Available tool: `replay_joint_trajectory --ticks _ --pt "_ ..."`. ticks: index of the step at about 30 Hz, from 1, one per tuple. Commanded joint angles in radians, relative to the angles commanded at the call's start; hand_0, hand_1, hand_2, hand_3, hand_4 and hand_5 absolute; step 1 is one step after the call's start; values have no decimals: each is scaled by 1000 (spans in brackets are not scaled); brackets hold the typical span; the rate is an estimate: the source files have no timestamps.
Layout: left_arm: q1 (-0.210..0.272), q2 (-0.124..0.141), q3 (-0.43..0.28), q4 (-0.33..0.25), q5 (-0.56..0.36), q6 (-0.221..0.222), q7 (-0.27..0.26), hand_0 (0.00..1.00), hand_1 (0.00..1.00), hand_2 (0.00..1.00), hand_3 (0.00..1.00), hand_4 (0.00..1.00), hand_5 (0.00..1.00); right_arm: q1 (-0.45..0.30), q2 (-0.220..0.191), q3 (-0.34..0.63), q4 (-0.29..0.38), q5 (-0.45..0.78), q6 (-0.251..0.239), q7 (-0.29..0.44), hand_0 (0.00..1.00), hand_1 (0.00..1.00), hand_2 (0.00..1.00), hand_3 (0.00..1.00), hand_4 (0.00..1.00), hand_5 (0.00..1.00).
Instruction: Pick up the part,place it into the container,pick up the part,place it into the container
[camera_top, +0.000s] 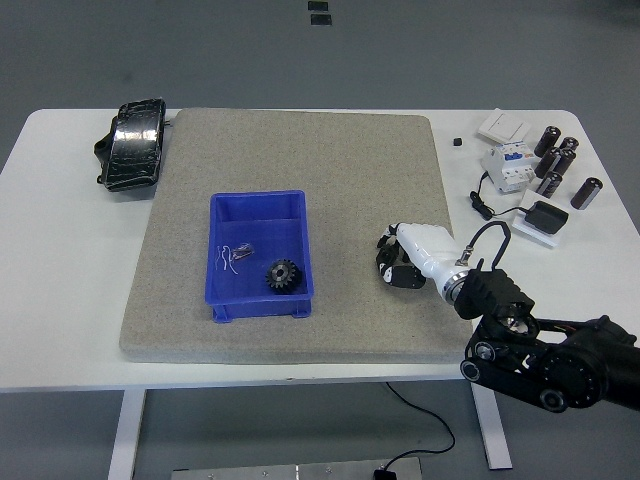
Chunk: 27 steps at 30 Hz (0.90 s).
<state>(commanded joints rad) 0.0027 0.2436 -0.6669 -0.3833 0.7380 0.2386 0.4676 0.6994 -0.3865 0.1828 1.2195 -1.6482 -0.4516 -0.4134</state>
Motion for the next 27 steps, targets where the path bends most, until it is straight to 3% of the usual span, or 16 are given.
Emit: replay_joint_trajectory --ticks 12,16,23,24,27 --pt "1 -1 0 -1 -8 4 -3 677 662 605 550 636 459 -4 -10 13 22 -23 -6 2 371 459 347 403 294 43" --pt "2 -2 -1 -3 -4 5 1 677 662 605 550 636 459 1 -23 50 77 -47 -13 -6 371 459 347 403 294 43" --pt "4 -4 -5 -3 5 2 8 677 663 603 550 638 454 47 -23 90 230 -201 -10 -68 386 461 354 419 308 30" --pt "5 -4 -6 -3 7 1 9 676 663 607 551 650 484 57 -15 88 249 -218 -12 -71 460 523 492 511 395 2" --pt "6 -3 -7 -3 9 -1 11 676 663 607 551 650 484 83 16 76 292 -240 -20 -70 460 523 492 511 395 2"
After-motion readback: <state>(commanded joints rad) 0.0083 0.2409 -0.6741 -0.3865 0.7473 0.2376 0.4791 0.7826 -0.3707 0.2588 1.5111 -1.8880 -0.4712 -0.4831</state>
